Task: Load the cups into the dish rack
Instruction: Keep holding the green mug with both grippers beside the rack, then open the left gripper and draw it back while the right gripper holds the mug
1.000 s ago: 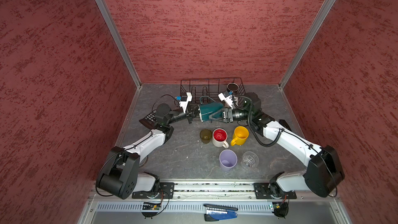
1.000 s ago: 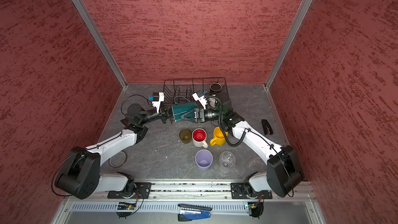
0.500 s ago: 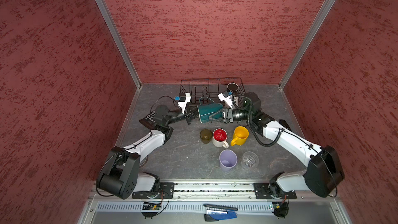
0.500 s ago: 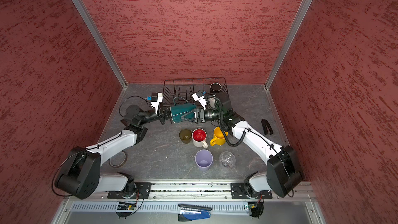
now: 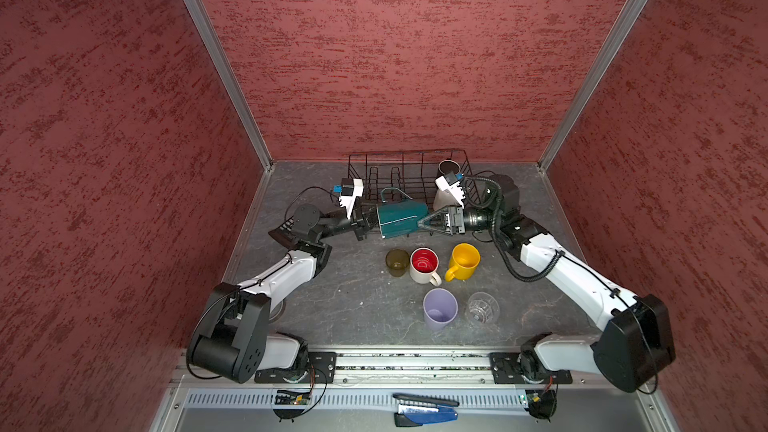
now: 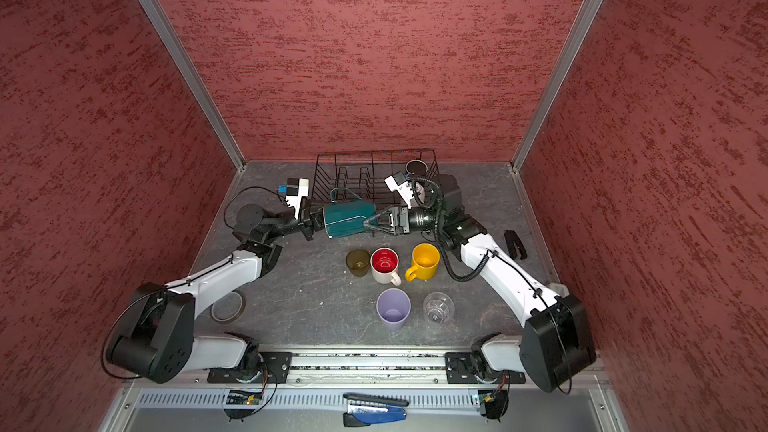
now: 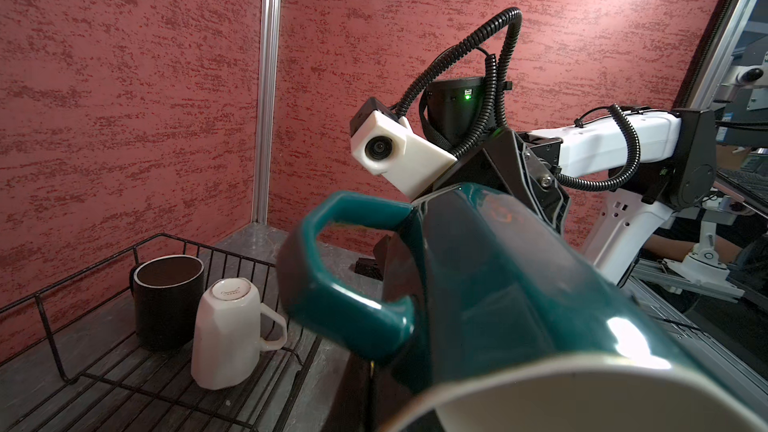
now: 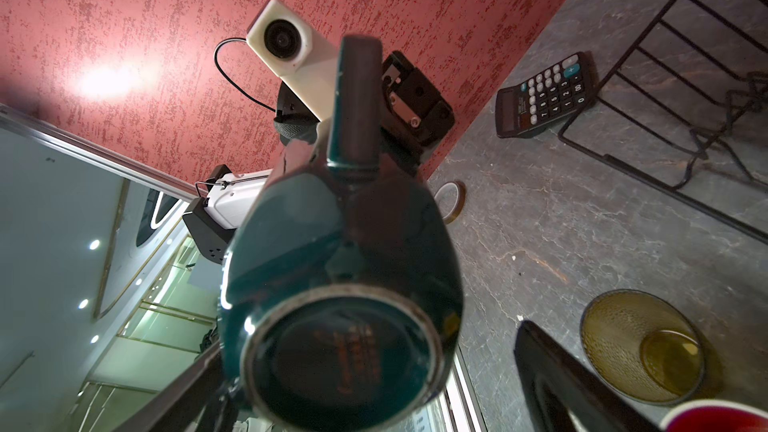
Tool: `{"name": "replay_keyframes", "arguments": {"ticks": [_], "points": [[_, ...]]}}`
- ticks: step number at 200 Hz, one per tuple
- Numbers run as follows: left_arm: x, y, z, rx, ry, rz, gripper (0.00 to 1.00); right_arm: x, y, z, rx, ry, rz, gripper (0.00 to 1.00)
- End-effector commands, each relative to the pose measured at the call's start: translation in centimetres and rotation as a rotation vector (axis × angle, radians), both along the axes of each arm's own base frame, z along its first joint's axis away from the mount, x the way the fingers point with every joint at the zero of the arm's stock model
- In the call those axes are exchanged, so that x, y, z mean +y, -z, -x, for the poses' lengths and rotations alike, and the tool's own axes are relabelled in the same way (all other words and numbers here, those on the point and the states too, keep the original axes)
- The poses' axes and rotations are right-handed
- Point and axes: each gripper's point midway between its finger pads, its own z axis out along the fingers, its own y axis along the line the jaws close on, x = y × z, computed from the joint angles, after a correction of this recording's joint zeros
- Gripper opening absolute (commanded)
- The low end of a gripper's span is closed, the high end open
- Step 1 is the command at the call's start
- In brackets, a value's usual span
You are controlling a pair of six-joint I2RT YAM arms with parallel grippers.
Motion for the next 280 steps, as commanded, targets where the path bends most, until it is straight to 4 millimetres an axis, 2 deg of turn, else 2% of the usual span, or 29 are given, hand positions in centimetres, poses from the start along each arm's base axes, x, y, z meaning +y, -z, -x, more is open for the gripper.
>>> {"name": "replay_keyframes", "arguments": {"ticks": [1,82,280], "points": [[0.1,-1.7,0.6,-0.071,0.017,0.03,0.0,-0.2,-1.6,0.3,-0.057,-0.013,-0.017,0.99],[-0.9,-1.3,0.7,-0.043,0.065,0.022,0.0,0.6,-2.8,-0.2,-0.086,-0.011,-0.049,0.99],[-1.6,-1.5,0.0,-0.031,0.058,0.034,0.0,3.4,-1.6,0.2,-0.044,-0.056,-0.062,0.97]]}}
